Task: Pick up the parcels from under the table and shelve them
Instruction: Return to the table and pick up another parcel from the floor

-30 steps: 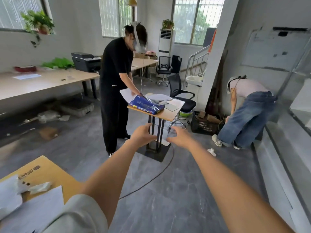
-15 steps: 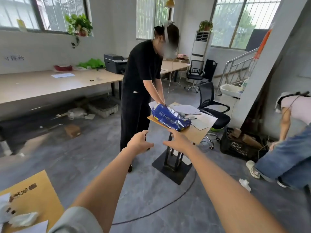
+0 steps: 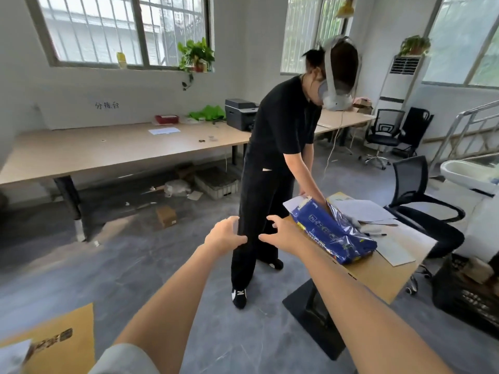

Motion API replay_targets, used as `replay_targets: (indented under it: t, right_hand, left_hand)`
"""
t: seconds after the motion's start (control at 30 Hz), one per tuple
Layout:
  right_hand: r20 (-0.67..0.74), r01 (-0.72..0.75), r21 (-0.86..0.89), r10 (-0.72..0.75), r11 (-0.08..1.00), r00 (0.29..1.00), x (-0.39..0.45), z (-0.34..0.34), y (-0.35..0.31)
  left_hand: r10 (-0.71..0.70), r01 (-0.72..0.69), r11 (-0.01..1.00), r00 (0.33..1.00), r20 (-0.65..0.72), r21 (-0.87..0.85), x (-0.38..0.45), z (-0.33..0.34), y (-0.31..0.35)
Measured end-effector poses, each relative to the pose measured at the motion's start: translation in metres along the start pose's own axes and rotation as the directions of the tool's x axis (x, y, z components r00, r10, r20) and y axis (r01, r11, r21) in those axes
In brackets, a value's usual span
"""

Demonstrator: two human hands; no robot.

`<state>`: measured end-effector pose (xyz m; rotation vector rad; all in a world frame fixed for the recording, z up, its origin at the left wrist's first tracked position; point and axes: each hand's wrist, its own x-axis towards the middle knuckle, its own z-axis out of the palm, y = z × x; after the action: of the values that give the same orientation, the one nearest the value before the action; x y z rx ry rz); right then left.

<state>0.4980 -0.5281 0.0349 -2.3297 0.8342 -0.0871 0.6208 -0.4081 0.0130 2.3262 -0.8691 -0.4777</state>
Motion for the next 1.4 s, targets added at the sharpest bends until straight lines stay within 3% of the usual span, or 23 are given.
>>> replay_targets:
  t: [0.33, 0.6, 0.9, 1.4]
  right_hand:
    - [0.157, 0.162, 0.000, -0.160, 0.987, 0.975, 0.164, -0.001, -0.040]
    - [0.258, 0.225, -0.038, -0.208, 0.974, 0.944, 0.284, 0.038, -0.085]
    - [0.332, 0.243, -0.038, -0.217, 0.969, 0.918, 0.428, 0.111, -0.181]
    - [0.400, 0.249, 0.027, -0.239, 0.968, 0.885, 0.696, 0.169, -0.278]
  left_hand:
    - [-0.174, 0.174, 0.985, 0.971, -0.162, -0.019, 0.103, -0.048, -0.038]
    - [-0.258, 0.261, 0.965, 0.941, -0.221, -0.020, 0.191, -0.085, -0.097]
    - [-0.355, 0.351, 0.935, 0.910, -0.214, -0.059, 0.310, -0.159, -0.198]
    - [-0.422, 0.419, 0.906, 0.887, -0.188, -0.055, 0.551, -0.261, -0.284]
